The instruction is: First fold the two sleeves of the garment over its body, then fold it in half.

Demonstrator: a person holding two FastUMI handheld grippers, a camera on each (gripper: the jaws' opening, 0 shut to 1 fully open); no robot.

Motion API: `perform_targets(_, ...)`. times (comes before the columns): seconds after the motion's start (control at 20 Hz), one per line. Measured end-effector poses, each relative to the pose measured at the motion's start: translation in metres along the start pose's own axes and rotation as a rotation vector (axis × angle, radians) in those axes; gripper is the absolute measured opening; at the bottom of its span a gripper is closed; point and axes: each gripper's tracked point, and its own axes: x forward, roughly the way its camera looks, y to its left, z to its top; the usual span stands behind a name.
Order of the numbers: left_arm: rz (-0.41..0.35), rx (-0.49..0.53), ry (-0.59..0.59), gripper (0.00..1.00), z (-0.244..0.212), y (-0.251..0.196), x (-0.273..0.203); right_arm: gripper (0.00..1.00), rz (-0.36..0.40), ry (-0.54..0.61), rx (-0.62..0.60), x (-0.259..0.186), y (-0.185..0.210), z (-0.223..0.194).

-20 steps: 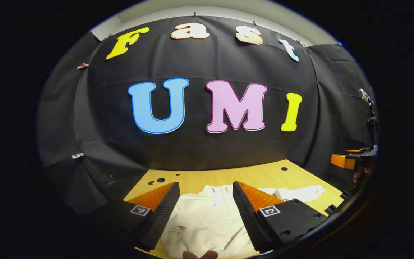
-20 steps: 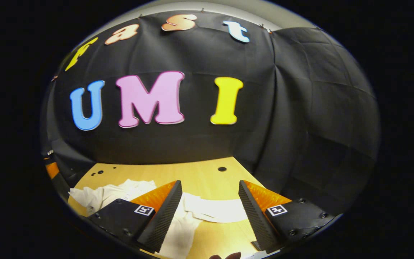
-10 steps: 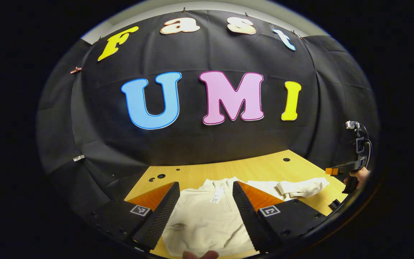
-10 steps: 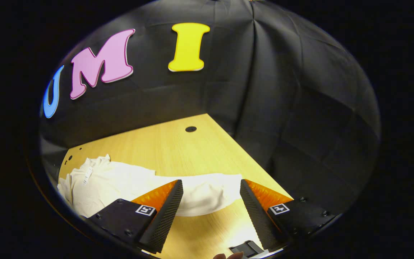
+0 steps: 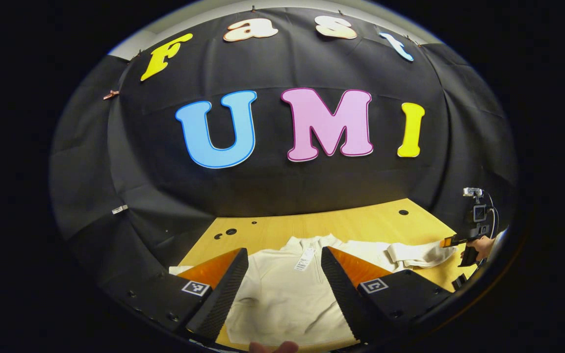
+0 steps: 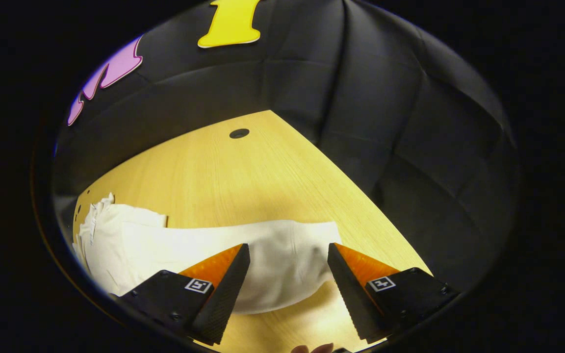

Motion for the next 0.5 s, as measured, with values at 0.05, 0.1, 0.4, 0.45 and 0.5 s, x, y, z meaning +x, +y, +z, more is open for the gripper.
perform_targets(0.05, 0.005, -0.001, 0.003, 0.96, 0.0, -0.001, 0.0, 0.99, -0.003, 0.024, -0.001, 0.007, -0.002, -0.006)
perform_targets(0.1, 0.009, 0.0, 0.006, 0.95, 0.0, -0.002, 0.001, 0.99, -0.003, 0.049, 0.0, 0.009, -0.004, -0.012)
perform_targets(0.4, 0.019, -0.019, 0.027, 0.95, -0.006, -0.009, 0.007, 0.99, 0.001, 0.014, -0.017, 0.014, -0.007, -0.011)
perform_targets(0.45, 0.024, -0.027, 0.033, 0.96, -0.007, -0.009, 0.008, 0.99, 0.003, 0.02, -0.025, 0.014, -0.007, -0.012)
perform_targets(0.5, 0.028, -0.03, 0.035, 0.95, -0.008, -0.009, 0.009, 0.99, 0.01, 0.038, -0.028, 0.015, -0.006, -0.013)
